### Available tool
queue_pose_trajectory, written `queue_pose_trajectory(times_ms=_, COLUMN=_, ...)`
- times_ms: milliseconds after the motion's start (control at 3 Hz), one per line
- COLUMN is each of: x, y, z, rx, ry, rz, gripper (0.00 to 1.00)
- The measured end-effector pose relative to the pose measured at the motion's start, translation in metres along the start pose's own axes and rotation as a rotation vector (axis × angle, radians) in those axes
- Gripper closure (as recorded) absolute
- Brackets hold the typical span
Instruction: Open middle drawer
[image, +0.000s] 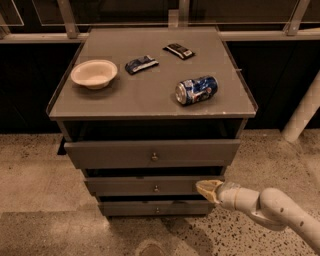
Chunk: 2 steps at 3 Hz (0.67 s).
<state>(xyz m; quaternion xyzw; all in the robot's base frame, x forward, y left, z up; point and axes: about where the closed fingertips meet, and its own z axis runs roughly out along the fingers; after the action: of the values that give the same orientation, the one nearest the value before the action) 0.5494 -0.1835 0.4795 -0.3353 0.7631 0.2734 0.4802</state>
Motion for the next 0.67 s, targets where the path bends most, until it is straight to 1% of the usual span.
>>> queue_pose_trajectory(times_ms=333, x=0.001, y=-0.009, z=0.002, rx=0.037, ry=0.004, rz=0.001, gripper=1.0)
queue_pose_trajectory(times_ms=667, x=0.004, y=-0.01, z=0.012, rx=0.037, ry=0.001, rz=0.01, gripper=1.0)
